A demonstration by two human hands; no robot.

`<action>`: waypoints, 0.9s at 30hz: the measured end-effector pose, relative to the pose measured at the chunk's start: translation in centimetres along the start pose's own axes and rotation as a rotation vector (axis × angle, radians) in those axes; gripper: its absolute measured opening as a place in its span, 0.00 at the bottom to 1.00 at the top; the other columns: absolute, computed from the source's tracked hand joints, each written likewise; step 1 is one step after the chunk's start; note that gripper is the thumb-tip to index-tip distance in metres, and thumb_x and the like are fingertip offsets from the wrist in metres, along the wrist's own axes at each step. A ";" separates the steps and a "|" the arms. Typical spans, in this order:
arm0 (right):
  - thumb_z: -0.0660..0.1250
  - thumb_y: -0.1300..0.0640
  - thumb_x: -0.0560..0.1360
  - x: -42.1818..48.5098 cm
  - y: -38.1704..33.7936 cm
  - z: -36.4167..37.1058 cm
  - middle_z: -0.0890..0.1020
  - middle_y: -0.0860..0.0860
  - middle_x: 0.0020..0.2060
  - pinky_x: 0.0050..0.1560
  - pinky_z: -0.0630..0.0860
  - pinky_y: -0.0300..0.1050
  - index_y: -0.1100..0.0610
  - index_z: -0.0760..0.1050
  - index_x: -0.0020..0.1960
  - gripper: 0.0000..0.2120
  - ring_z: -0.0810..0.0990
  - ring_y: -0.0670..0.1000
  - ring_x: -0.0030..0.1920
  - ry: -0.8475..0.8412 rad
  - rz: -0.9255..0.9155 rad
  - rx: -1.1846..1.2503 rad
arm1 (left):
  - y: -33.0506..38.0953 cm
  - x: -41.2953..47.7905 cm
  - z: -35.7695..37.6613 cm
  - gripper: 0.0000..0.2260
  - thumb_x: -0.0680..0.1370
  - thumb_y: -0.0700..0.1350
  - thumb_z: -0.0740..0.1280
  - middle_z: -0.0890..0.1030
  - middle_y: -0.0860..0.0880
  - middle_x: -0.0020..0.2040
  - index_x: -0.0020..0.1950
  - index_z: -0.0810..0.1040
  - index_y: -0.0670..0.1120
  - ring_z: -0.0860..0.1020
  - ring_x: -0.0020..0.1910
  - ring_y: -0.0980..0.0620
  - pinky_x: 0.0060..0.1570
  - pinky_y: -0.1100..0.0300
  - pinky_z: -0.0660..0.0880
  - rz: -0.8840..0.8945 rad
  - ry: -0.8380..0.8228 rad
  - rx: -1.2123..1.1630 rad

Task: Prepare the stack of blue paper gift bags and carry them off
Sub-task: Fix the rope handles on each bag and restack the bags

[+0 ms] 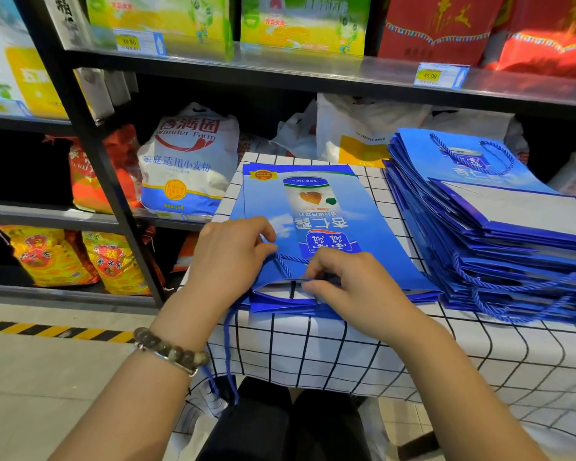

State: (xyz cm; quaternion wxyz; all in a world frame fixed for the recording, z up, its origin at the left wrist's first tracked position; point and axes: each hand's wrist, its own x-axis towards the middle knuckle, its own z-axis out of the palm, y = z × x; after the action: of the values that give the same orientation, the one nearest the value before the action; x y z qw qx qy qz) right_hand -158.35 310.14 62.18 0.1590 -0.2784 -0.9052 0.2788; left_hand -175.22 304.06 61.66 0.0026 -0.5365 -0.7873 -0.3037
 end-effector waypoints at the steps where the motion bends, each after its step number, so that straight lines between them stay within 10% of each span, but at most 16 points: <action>1: 0.67 0.54 0.74 0.0 0.0 -0.1 0.77 0.42 0.31 0.44 0.75 0.48 0.45 0.69 0.38 0.09 0.77 0.46 0.38 0.002 -0.016 -0.017 | 0.0 0.0 0.0 0.04 0.75 0.49 0.67 0.81 0.52 0.40 0.45 0.78 0.50 0.77 0.46 0.48 0.52 0.54 0.69 -0.003 0.007 0.009; 7: 0.66 0.51 0.74 -0.4 -0.2 -0.1 0.80 0.42 0.40 0.46 0.73 0.45 0.48 0.75 0.45 0.01 0.75 0.44 0.43 0.012 -0.103 -0.140 | 0.5 0.4 0.5 0.05 0.76 0.49 0.66 0.80 0.52 0.45 0.50 0.78 0.51 0.76 0.50 0.49 0.53 0.55 0.67 0.065 -0.006 0.037; 13: 0.69 0.43 0.69 -1.1 0.1 0.4 0.76 0.41 0.49 0.52 0.70 0.41 0.49 0.74 0.55 0.18 0.72 0.43 0.50 -0.058 -0.227 -0.251 | -0.3 -0.1 0.3 0.07 0.75 0.49 0.66 0.78 0.50 0.49 0.52 0.78 0.50 0.76 0.51 0.49 0.51 0.55 0.70 0.016 -0.034 0.041; 19: 0.54 0.42 0.73 -0.7 0.1 0.5 0.84 0.46 0.43 0.39 0.76 0.48 0.50 0.77 0.53 0.19 0.81 0.52 0.44 0.186 -0.267 -0.291 | -1.2 -0.3 -0.6 0.13 0.78 0.34 0.59 0.79 0.54 0.44 0.50 0.81 0.47 0.74 0.46 0.55 0.40 0.78 0.66 -0.079 -0.122 -0.263; 22: 0.51 0.44 0.74 0.0 -0.2 -0.1 0.84 0.49 0.37 0.32 0.76 0.49 0.51 0.78 0.51 0.19 0.81 0.56 0.36 0.397 -0.235 -0.255 | -1.9 -0.6 -1.4 0.26 0.70 0.23 0.53 0.81 0.52 0.51 0.53 0.80 0.46 0.77 0.54 0.55 0.45 0.73 0.74 -0.057 -0.322 -0.469; 27: 0.56 0.49 0.74 1.3 -2.1 -1.2 0.84 0.50 0.33 0.26 0.77 0.48 0.53 0.80 0.46 0.15 0.82 0.55 0.32 0.619 -0.368 -0.331 | -1.8 0.0 -1.3 0.10 0.74 0.44 0.69 0.81 0.60 0.52 0.53 0.79 0.56 0.76 0.52 0.64 0.51 0.64 0.72 0.036 -0.162 -0.516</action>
State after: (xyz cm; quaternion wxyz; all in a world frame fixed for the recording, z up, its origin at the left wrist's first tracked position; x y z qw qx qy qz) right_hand -159.70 309.96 64.57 0.4248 -0.2044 -0.8819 -0.0011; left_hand -177.18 302.97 61.87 -0.1921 -0.5559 -0.6719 -0.4502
